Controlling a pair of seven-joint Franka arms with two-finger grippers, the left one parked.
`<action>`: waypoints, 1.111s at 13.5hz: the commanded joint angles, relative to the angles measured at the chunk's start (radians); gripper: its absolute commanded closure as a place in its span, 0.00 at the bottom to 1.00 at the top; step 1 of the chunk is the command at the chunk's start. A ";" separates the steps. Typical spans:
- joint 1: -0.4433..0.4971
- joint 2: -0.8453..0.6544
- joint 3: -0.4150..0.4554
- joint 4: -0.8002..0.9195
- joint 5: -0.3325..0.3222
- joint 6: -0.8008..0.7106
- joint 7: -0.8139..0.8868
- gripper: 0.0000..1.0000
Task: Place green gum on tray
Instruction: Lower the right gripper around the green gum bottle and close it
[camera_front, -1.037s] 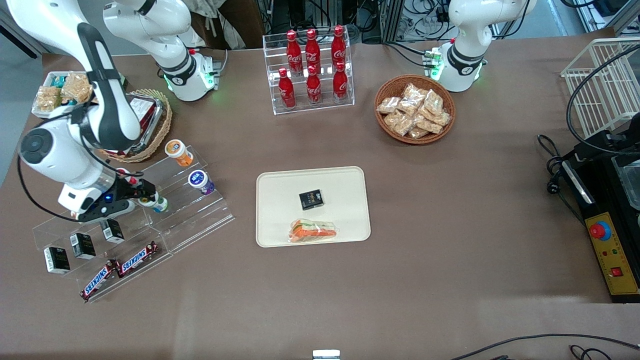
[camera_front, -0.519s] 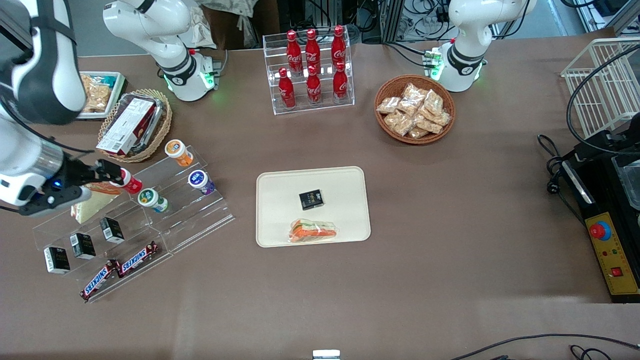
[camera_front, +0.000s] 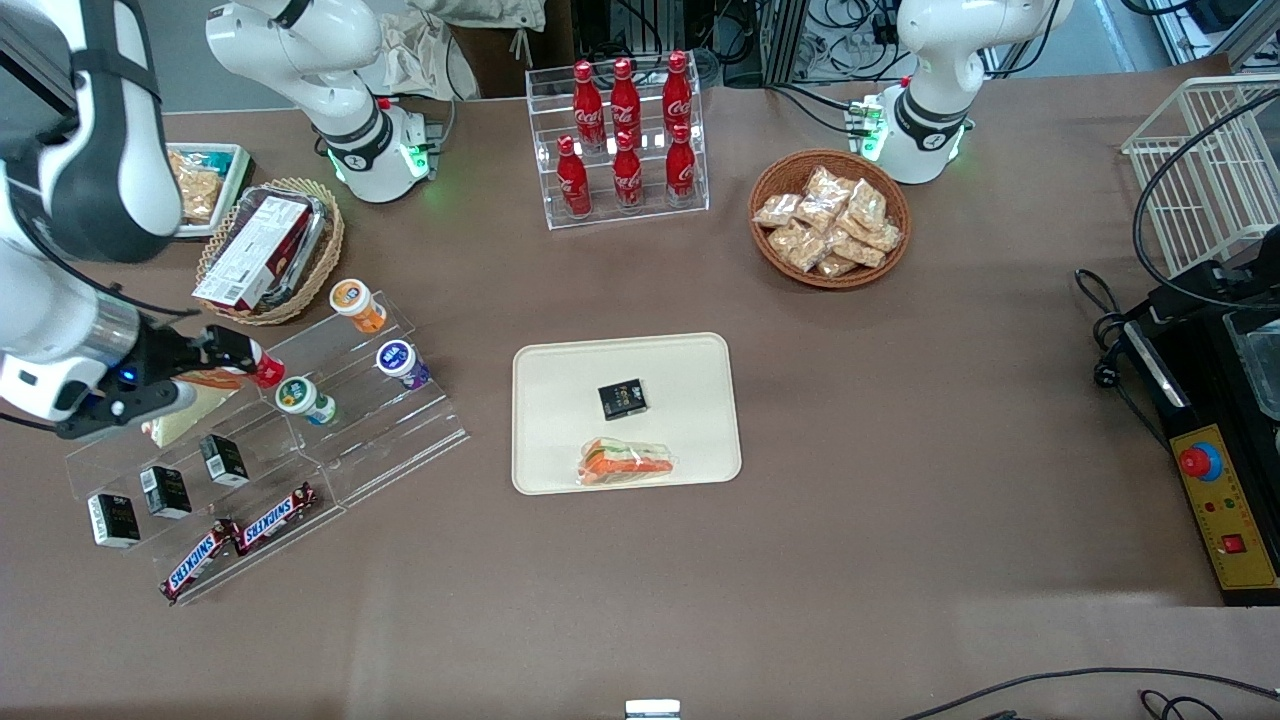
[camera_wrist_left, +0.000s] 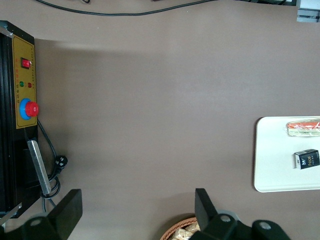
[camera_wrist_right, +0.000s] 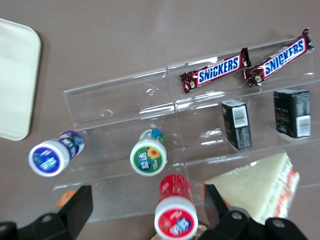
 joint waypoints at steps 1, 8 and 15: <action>0.000 -0.007 -0.002 -0.111 0.016 0.115 -0.017 0.01; 0.001 0.005 0.000 -0.303 0.018 0.359 -0.015 0.01; 0.017 0.024 0.001 -0.352 0.031 0.436 -0.006 0.01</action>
